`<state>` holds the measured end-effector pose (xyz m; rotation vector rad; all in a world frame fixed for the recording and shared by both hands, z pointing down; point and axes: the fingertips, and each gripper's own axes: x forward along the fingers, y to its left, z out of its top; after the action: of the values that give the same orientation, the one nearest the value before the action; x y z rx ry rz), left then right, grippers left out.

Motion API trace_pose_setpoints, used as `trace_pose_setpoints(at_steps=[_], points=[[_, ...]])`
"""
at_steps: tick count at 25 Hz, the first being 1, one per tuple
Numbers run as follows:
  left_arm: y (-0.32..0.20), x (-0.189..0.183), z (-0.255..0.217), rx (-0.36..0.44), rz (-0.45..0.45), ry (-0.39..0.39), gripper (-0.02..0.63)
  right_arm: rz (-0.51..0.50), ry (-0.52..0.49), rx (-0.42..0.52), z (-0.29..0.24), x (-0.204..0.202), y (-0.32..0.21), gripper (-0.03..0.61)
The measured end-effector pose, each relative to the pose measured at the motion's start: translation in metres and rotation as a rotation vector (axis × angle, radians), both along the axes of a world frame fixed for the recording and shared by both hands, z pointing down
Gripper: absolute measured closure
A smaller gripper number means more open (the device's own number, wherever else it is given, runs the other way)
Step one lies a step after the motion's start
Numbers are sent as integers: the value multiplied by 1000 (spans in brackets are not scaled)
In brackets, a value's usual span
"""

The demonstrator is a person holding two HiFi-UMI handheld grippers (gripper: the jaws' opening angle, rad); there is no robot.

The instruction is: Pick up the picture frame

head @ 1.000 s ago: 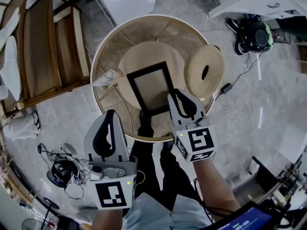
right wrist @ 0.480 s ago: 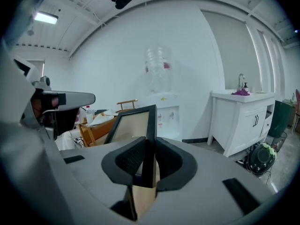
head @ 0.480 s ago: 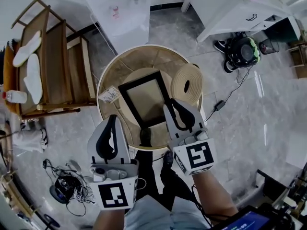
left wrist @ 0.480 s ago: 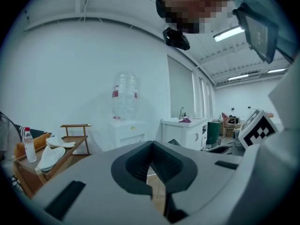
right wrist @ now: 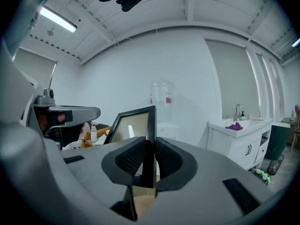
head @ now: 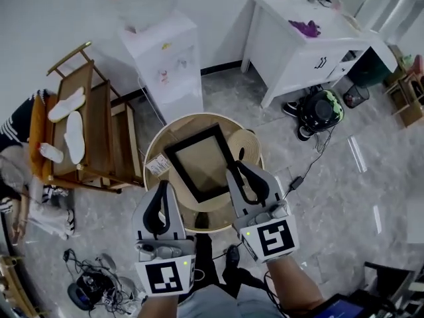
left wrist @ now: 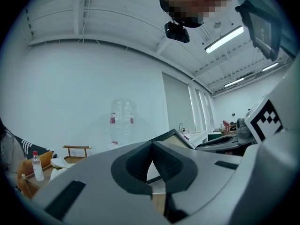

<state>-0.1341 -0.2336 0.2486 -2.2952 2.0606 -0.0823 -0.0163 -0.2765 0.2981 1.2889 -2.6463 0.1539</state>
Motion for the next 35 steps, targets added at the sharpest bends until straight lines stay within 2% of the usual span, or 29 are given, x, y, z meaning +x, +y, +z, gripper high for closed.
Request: trace_pose_setpoints(at_steps=[7,14,20,25,35], points=[[52,26,-79,97,-14,15,598,8,-23,157,-103,30,52,497],[84,46,-144,189,-16,-17,598,19,-38,289,-176,54,93,497],[100,60,-169,238,-21,-33,598,16,-48,338,-196,66,111,497],[103,61,-176,264,-25,-89,598,31,-66,418,-212,70,111,497],[101,71,-183,285,-12,-107,598,29,-85,425,-218,75,110,497]])
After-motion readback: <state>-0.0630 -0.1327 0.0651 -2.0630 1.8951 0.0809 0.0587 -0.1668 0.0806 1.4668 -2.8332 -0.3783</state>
